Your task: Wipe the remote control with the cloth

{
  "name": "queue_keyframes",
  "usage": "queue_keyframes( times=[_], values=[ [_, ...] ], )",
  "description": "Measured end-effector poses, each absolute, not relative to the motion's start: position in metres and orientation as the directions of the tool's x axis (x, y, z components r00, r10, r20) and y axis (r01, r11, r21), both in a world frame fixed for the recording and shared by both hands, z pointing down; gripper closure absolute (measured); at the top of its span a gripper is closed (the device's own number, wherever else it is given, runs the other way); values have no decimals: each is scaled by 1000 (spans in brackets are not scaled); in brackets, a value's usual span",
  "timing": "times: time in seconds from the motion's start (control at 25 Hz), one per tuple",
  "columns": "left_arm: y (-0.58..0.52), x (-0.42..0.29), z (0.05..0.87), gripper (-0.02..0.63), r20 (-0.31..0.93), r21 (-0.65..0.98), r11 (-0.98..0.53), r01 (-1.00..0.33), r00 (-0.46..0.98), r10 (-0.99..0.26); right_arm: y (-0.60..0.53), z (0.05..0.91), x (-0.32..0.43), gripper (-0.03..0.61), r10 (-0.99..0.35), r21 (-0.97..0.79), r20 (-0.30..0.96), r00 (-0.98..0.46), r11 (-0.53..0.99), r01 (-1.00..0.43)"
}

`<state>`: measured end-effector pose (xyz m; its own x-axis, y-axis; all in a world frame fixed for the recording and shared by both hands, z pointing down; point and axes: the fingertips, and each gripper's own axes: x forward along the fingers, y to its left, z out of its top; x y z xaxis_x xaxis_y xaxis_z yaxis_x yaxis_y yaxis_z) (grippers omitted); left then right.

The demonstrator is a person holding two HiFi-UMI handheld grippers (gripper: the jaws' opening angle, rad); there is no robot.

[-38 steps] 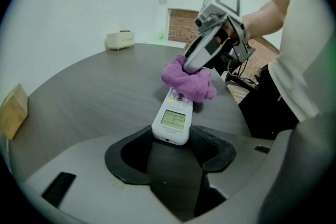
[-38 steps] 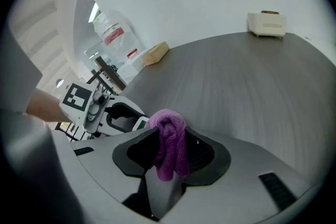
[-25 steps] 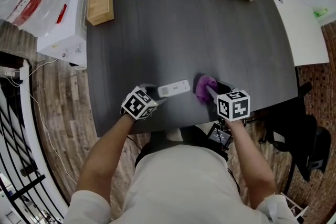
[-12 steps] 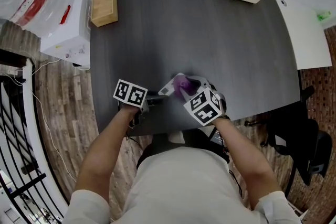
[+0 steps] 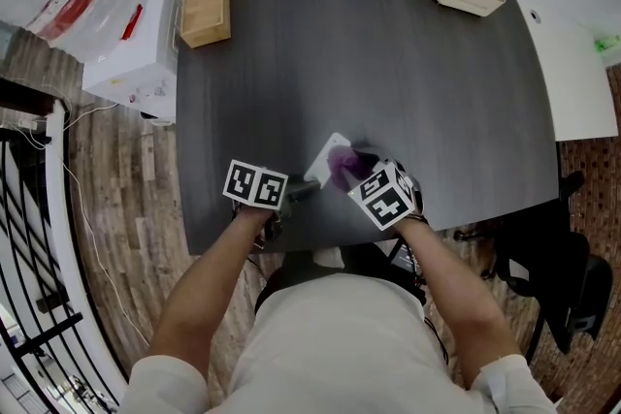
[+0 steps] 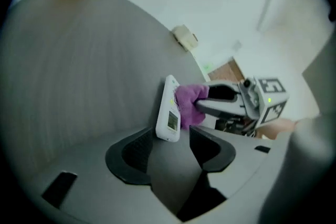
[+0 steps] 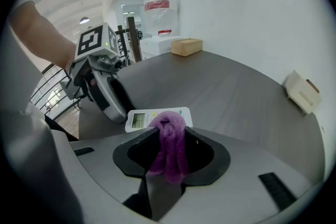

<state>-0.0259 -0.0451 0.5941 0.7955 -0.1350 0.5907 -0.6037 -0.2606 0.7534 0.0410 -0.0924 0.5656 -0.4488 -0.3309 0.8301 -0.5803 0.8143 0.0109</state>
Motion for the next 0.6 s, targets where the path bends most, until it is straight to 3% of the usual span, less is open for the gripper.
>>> queue_keyframes(
  times=[0.16,0.28,0.32,0.44,0.6],
  values=[
    [-47,-17,598,412,573,806,-48,-590,798,-188,-92,569,43,437,-350,8,824,-445,793,-610],
    [-51,-17,604,514,594,791,-4,-611,771,-228,-94,569,48,437,-366,-4,817,-445,768,-641],
    [-53,-16,604,517,592,790,-17,-613,769,-240,-94,569,50,437,-370,-11,815,-446,759,-651],
    [-61,-22,599,522,637,697,-164,-698,707,-307,-94,566,55,437,-378,-39,804,-459,737,-675],
    [-76,-30,584,525,734,272,-529,-804,529,-425,-88,562,64,437,-384,-73,790,-478,715,-696]
  ],
)
